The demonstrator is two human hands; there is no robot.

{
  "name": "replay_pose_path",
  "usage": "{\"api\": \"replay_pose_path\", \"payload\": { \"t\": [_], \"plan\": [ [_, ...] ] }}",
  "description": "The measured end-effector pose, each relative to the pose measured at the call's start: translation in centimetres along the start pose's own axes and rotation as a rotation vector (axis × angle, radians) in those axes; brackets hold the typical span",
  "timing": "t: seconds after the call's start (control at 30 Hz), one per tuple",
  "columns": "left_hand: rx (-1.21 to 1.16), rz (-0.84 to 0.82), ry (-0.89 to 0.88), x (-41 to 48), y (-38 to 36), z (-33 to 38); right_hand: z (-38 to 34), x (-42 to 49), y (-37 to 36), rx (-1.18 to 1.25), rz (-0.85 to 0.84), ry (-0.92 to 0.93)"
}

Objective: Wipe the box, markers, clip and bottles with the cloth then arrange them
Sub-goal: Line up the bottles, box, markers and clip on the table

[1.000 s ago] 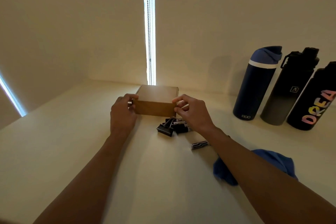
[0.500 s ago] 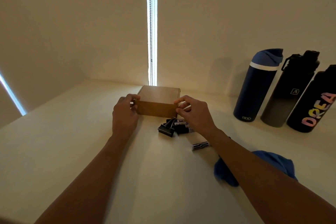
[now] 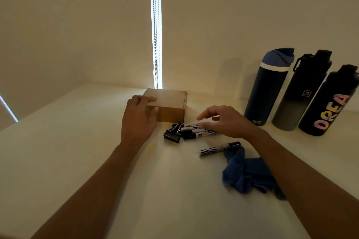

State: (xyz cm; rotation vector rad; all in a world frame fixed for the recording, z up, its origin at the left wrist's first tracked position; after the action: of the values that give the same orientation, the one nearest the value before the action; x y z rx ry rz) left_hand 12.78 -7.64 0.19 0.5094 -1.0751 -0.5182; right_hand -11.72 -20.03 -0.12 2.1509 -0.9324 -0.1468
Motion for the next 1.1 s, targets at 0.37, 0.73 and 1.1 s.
{"api": "replay_pose_path", "payload": {
  "t": [0.37,0.73,1.1],
  "plan": [
    [-0.006,-0.038,-0.033,-0.4,-0.6,1.0,1.2,-1.4,-1.3,-0.038,-0.151,0.009],
    [-0.013,-0.024,-0.117,-0.5,-1.3,3.4,4.9,-4.0,4.1,-0.149,0.127,-0.123],
    [-0.138,-0.336,-0.384,-3.7,-5.3,13.3,4.7,-4.5,3.5,-0.175,0.038,-0.047]
  ]
}}
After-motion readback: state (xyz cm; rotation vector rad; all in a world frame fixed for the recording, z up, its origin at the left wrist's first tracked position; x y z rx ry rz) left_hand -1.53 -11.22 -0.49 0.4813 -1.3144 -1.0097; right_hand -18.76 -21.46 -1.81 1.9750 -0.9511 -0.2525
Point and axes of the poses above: each hand's wrist, its own x-axis towards the middle knuckle, its own y-axis out of the back of the hand, z = x × y, the point moved 9 cm from there along x, towards the middle knuckle, and after that the axes turned 12 degrees about x, right-handed, at the moved point
